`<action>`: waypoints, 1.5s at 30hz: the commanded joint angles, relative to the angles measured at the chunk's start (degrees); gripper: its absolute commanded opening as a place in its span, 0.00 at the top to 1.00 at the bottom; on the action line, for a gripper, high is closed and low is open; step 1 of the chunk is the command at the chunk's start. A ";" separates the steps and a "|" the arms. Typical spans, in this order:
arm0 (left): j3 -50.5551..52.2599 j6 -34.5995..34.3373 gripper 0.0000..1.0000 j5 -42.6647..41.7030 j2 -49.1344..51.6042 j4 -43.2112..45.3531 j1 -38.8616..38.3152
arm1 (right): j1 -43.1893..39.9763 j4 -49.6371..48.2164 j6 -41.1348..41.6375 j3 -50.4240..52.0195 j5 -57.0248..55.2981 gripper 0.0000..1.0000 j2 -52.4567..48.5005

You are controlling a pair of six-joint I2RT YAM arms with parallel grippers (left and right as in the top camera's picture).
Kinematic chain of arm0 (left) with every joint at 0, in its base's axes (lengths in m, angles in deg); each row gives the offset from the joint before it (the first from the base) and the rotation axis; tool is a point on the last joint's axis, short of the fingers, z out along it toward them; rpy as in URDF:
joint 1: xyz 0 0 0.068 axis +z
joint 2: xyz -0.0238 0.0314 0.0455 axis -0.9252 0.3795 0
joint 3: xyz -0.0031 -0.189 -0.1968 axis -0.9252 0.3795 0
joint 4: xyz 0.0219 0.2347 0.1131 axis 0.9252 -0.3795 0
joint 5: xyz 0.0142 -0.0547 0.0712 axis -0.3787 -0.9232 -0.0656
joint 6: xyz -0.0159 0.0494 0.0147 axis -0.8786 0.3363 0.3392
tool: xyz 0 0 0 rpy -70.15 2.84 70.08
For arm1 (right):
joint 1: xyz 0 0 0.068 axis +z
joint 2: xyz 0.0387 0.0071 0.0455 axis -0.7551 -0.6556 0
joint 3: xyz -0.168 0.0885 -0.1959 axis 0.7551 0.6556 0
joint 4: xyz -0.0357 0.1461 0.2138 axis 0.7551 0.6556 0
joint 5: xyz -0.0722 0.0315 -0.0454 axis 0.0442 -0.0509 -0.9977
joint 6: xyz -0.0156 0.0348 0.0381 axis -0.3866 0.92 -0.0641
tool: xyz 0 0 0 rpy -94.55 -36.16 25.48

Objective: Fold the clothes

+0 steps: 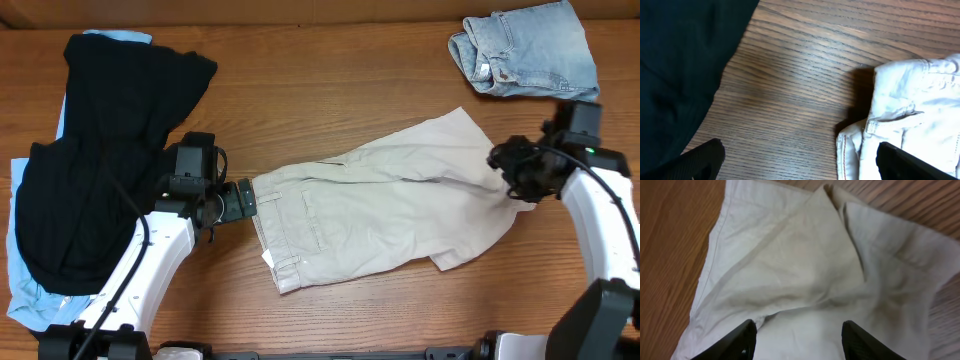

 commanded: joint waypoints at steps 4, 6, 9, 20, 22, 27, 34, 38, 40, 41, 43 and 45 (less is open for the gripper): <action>-0.17 1.51 0.00 -0.59 0.35 0.35 0.09 | 3.52 -4.96 5.66 3.52 -1.73 0.43 -3.50; -0.17 1.51 0.00 -0.46 0.35 0.37 0.09 | 3.93 -5.55 5.66 3.69 -1.68 0.43 -4.61; -0.17 1.51 0.00 -0.46 0.35 0.37 0.09 | 4.26 -5.90 5.66 3.72 -1.70 0.44 -6.78; -0.17 1.51 0.00 -0.46 0.35 0.35 0.09 | 4.26 -9.18 5.62 3.72 -1.73 0.53 -12.09; -0.17 1.51 0.00 -0.46 0.35 0.35 0.09 | 4.26 -11.98 5.42 3.72 -1.70 0.65 -12.35; -0.17 1.51 0.00 -0.44 0.35 0.37 0.09 | 4.26 -20.26 2.45 3.30 2.25 0.96 -12.35; -0.17 1.51 0.00 -0.42 0.35 0.57 0.09 | 5.62 -24.94 -0.09 -2.47 5.20 0.96 -12.35; -0.17 2.51 0.00 0.00 0.35 1.70 0.09 | 8.11 -32.22 -0.26 -3.76 1.49 0.96 -12.52; -0.17 3.23 0.00 -0.02 0.35 2.62 0.09 | 9.90 -36.17 -0.24 -3.76 -1.40 0.81 -13.51; -0.17 3.23 0.00 -0.02 0.35 3.13 0.09 | 10.97 -37.66 -0.24 -3.76 -2.75 0.53 -14.12; -0.17 3.23 0.00 -0.07 0.35 3.96 0.09 | 12.44 -39.39 -0.24 -3.76 -4.74 0.29 -14.88; -0.17 3.23 0.00 -0.17 0.35 4.66 0.09 | 13.49 -39.80 -0.22 -3.78 -5.60 0.05 -14.99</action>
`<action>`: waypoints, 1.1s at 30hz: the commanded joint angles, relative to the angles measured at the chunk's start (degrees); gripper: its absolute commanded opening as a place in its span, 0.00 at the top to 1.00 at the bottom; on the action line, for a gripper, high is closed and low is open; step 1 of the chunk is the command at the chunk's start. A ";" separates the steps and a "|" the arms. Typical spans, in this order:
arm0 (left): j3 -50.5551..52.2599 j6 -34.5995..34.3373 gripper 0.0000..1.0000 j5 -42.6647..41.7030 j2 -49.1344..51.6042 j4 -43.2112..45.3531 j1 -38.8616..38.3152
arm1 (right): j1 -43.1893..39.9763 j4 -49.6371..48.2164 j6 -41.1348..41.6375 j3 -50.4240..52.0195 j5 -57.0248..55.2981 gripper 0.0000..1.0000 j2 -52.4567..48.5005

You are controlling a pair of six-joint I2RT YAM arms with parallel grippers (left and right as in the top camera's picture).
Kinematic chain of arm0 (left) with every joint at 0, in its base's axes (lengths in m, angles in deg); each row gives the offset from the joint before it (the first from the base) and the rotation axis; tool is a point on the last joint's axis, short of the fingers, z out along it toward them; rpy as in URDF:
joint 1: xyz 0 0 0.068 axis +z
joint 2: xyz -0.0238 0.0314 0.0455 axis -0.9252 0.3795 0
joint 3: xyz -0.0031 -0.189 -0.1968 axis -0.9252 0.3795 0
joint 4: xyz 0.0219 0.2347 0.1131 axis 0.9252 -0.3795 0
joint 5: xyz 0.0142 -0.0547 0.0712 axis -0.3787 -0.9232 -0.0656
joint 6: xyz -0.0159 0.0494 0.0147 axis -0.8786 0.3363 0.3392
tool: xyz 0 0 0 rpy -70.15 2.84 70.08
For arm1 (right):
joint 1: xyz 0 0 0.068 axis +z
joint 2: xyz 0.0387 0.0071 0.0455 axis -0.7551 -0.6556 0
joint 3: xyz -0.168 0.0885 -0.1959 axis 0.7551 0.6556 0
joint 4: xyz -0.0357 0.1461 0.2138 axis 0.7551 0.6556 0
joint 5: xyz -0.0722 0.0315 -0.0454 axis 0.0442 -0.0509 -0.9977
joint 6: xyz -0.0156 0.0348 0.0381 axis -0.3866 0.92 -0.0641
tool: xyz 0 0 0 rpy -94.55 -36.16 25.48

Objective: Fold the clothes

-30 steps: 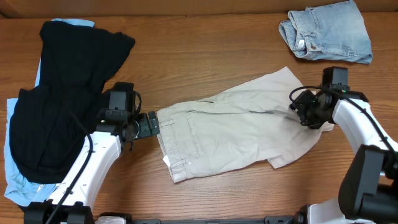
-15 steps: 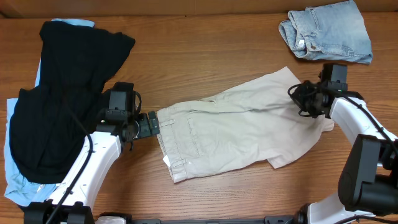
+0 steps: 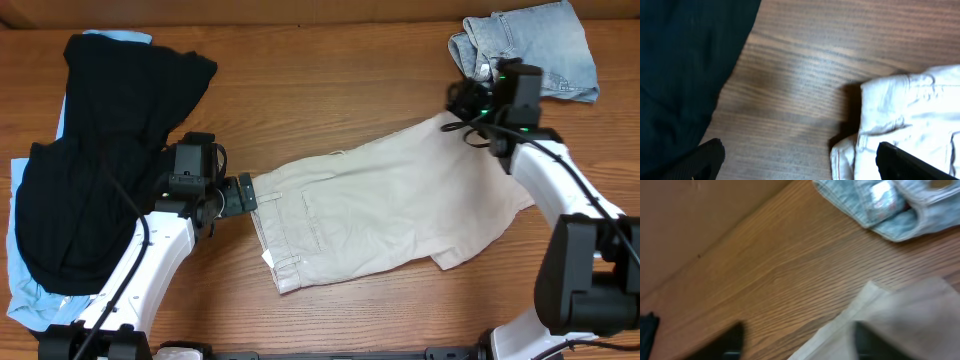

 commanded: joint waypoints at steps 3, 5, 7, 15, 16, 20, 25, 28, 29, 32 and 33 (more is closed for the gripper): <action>-0.17 2.40 0.00 -1.05 0.33 0.98 0.09 | 1.86 0.28 0.15 -1.53 -3.67 0.00 -0.55; -0.17 5.46 0.00 -5.31 0.33 0.87 0.09 | 1.55 2.75 0.66 -2.01 -3.28 0.00 1.20; -0.17 10.58 0.00 -13.57 0.33 0.20 0.07 | 1.03 5.97 -0.26 -2.47 -1.51 0.00 3.82; 0.50 12.09 0.00 -14.12 0.33 -9.64 -3.96 | 0.20 16.65 -7.41 -2.64 0.81 0.00 13.77; 0.81 11.13 0.00 -14.16 0.35 -10.21 -4.50 | 0.20 17.94 -8.20 -2.64 0.81 0.00 14.38; 2.67 5.95 0.00 -14.23 0.35 -10.27 -6.03 | 0.20 21.11 -8.20 -2.64 0.76 0.00 14.75; 4.26 1.99 0.00 -14.21 0.72 -8.52 -7.21 | 0.20 22.99 -8.17 -2.64 0.79 0.00 14.73; 4.26 -0.02 0.00 -14.19 1.60 -7.63 -7.48 | 0.20 23.23 -8.17 -2.64 0.81 0.00 14.75; 4.26 -0.81 0.00 -14.19 1.97 -7.26 -7.48 | 0.20 23.39 -8.17 -2.64 0.81 0.00 14.73; 4.26 -1.79 0.00 -14.19 3.96 -5.73 -7.54 | 0.20 23.67 -8.17 -2.64 0.81 0.00 14.73; 4.26 -1.81 0.00 -14.19 4.68 -5.18 -7.54 | 0.20 23.76 -8.17 -2.64 0.81 0.00 14.73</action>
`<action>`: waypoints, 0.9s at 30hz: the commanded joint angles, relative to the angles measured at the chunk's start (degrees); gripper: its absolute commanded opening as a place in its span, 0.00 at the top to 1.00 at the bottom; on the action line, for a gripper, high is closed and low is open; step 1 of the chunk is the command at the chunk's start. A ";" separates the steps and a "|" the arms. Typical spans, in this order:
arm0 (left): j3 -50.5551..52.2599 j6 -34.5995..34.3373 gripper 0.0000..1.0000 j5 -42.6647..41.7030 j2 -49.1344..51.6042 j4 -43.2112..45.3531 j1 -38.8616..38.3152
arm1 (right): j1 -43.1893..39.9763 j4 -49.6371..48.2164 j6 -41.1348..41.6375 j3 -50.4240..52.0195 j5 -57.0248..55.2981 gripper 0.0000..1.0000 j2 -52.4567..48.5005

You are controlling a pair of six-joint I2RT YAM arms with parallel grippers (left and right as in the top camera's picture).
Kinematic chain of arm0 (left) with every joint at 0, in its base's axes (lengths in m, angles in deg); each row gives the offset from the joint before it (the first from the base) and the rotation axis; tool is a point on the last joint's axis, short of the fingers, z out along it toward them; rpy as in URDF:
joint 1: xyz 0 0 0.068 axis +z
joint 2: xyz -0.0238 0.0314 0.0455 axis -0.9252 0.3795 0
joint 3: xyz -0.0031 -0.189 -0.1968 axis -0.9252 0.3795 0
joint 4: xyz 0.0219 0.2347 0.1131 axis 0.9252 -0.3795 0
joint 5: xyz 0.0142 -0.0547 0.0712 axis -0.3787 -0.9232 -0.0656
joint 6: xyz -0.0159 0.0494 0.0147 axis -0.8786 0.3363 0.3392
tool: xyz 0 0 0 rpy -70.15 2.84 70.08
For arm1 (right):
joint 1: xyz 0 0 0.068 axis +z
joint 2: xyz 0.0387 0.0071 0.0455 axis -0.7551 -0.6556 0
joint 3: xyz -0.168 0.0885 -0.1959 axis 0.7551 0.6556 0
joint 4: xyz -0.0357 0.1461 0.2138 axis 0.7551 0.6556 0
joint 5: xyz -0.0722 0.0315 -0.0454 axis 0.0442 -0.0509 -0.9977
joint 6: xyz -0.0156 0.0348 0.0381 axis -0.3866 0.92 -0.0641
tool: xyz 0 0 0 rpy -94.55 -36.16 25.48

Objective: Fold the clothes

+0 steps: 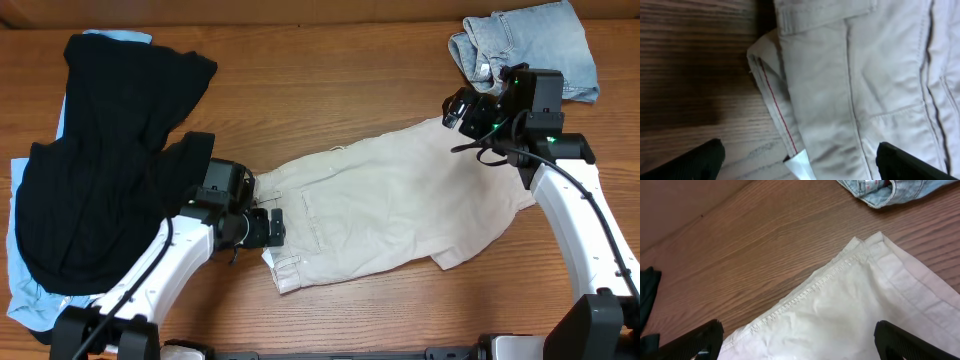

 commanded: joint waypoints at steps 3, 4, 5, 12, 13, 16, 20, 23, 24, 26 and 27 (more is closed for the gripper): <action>0.44 -2.69 0.00 -1.27 5.11 3.41 -0.48 | -0.11 0.50 -0.63 -0.92 0.28 0.00 0.24; 0.44 -2.67 0.00 -1.90 5.88 4.07 -0.48 | -0.11 0.68 -0.63 -0.92 0.28 0.00 0.22; 0.44 -2.67 0.00 -2.21 6.62 4.63 -0.50 | -0.11 0.87 -0.63 -0.92 0.24 0.00 0.22; 0.44 -2.67 0.05 -2.36 10.03 8.39 -1.86 | -0.11 1.64 -0.63 -0.92 -0.13 0.00 0.22; 0.44 -2.67 0.11 -2.36 10.14 8.94 -1.99 | -0.11 1.68 -0.63 -0.92 -0.09 0.00 0.22; 0.44 -2.67 0.29 -2.01 10.47 11.15 -2.19 | -0.11 1.90 -0.63 -0.92 -0.09 0.00 0.22; 0.44 -2.67 0.57 -1.51 10.47 14.34 -2.19 | -0.11 2.80 -0.63 -0.92 -0.09 0.01 0.22; 0.44 -2.67 0.59 -0.35 10.47 16.24 -2.19 | -0.11 3.34 -0.63 -0.92 -0.09 0.02 0.22; 0.44 -2.67 0.62 0.31 10.47 16.72 -2.16 | -0.11 3.50 -0.66 -0.92 -0.09 0.02 0.22; 0.39 -2.67 0.71 2.75 10.45 17.49 -1.81 | -0.11 3.82 -0.63 -0.92 -0.07 0.03 0.22; 0.31 -2.64 0.80 4.24 10.43 17.49 -1.09 | -0.11 4.07 -0.63 -0.92 -0.07 0.04 0.24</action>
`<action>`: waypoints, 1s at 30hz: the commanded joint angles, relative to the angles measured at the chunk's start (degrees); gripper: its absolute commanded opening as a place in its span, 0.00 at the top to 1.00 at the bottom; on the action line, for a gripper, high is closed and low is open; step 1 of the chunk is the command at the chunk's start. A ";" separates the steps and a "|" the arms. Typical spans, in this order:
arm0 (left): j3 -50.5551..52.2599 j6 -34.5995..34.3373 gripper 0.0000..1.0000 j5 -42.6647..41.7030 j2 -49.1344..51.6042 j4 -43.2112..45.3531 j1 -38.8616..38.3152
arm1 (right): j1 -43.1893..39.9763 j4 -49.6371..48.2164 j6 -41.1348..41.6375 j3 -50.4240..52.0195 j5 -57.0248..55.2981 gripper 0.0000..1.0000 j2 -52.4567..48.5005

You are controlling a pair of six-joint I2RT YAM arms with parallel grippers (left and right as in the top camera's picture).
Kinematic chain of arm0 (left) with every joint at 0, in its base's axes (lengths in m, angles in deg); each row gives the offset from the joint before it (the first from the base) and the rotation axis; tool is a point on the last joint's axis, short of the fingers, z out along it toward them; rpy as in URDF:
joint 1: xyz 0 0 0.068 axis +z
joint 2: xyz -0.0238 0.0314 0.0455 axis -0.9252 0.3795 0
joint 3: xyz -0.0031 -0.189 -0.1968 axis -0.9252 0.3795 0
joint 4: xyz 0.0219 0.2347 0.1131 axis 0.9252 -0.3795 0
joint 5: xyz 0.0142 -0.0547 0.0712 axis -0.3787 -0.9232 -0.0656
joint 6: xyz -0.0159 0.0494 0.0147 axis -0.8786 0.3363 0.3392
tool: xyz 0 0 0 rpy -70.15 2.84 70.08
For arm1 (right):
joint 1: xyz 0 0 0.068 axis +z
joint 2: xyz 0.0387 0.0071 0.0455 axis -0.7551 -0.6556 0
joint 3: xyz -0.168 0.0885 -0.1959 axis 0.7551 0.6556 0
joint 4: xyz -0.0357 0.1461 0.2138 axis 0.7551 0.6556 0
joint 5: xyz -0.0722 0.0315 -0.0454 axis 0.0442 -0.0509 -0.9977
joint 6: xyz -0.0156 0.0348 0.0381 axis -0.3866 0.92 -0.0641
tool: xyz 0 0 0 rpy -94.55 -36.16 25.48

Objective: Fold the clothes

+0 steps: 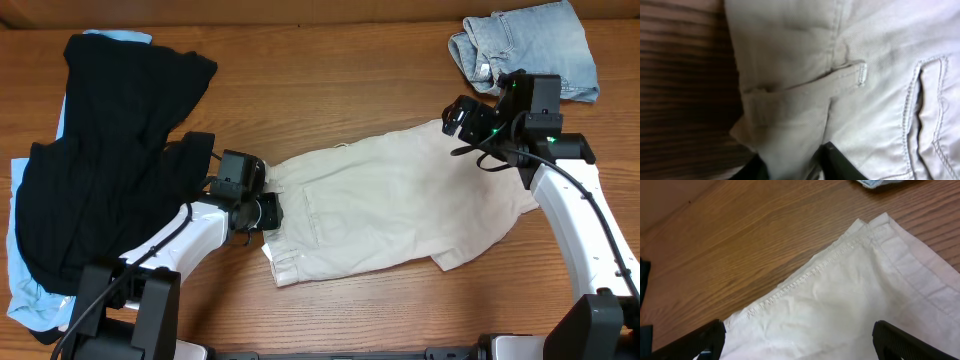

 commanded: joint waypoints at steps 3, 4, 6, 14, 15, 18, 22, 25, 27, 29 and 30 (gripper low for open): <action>-0.46 1.90 0.95 5.03 0.76 -0.61 3.32 | -0.09 0.79 -0.22 -0.92 0.74 0.14 0.22; -1.27 3.06 0.96 4.85 0.74 -1.79 4.83 | -0.04 1.03 -0.28 -0.92 1.46 0.21 0.22; -3.98 6.73 0.96 4.22 0.66 -5.29 7.91 | 0.00 1.31 -1.51 -0.92 3.08 0.48 0.22; -24.26 21.59 0.96 4.79 0.63 -26.08 14.27 | 0.00 4.07 -2.14 -0.92 6.80 0.96 -0.04; -26.91 22.88 0.96 5.03 0.63 -28.37 14.27 | 0.00 4.70 -2.19 -0.92 6.80 0.96 -0.24; -33.68 25.49 0.96 7.34 0.63 -34.34 14.25 | 0.00 7.10 -3.45 -0.92 6.82 0.96 -1.29; -42.07 28.92 0.96 8.26 0.70 -40.44 14.27 | 0.28 9.25 -5.33 -0.46 9.05 0.96 -2.29; -47.87 29.35 0.96 9.11 0.83 -44.00 14.25 | 1.44 9.05 -5.33 0.59 8.98 0.96 -2.29; -51.23 29.57 0.96 9.11 1.07 -46.07 14.25 | 2.49 8.85 -5.31 1.44 9.01 0.96 -2.29; -53.96 29.75 0.96 9.05 1.36 -47.60 14.25 | 3.82 8.24 -5.29 2.56 9.01 0.96 -2.29; -55.10 29.75 0.96 9.05 1.68 -48.04 14.25 | 4.57 7.65 -5.27 3.21 9.09 0.96 -2.29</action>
